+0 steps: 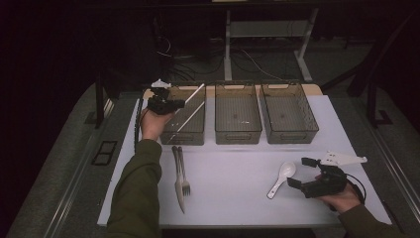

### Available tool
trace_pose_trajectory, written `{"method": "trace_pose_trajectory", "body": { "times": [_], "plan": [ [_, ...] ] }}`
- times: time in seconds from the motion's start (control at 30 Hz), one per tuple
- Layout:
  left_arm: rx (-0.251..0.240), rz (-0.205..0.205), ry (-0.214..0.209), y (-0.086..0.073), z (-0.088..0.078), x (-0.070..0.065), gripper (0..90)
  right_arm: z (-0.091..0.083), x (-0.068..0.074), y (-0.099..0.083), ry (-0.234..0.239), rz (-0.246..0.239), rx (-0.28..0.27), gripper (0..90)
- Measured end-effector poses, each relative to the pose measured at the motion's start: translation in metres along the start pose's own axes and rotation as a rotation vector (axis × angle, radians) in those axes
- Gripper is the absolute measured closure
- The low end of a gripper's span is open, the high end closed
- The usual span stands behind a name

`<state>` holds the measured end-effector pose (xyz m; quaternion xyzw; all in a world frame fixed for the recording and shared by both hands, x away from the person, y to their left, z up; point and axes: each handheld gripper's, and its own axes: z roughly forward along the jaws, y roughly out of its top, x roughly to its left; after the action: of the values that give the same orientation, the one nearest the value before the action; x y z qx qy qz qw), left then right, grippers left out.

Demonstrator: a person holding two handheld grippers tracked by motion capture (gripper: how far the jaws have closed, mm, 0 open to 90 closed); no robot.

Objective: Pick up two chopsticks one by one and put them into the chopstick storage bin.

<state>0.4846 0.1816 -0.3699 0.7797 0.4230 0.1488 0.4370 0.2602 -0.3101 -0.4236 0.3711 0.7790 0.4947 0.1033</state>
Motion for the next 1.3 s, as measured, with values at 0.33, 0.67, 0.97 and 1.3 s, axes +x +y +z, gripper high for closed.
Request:
{"method": "trace_pose_trajectory", "body": {
  "times": [0.33, 0.67, 0.97, 1.3],
  "plan": [
    [0.018, -0.015, 0.021, -0.002, 0.01, 0.007, 83.7, -0.001, 0.0, 0.0, 0.001, 0.004, -0.001, 0.9],
    [0.017, 0.004, 0.052, -0.003, 0.011, 0.005, 78.4, -0.001, 0.0, 0.0, -0.001, 0.004, -0.002, 0.9],
    [-0.002, 0.013, 0.014, 0.001, 0.003, -0.003, 70.9, -0.001, 0.0, 0.0, 0.001, 0.005, -0.003, 0.8],
    [-0.016, 0.015, -0.072, -0.001, -0.011, -0.02, 60.1, 0.001, -0.001, 0.001, 0.002, 0.005, 0.001, 0.9]
  ]
}}
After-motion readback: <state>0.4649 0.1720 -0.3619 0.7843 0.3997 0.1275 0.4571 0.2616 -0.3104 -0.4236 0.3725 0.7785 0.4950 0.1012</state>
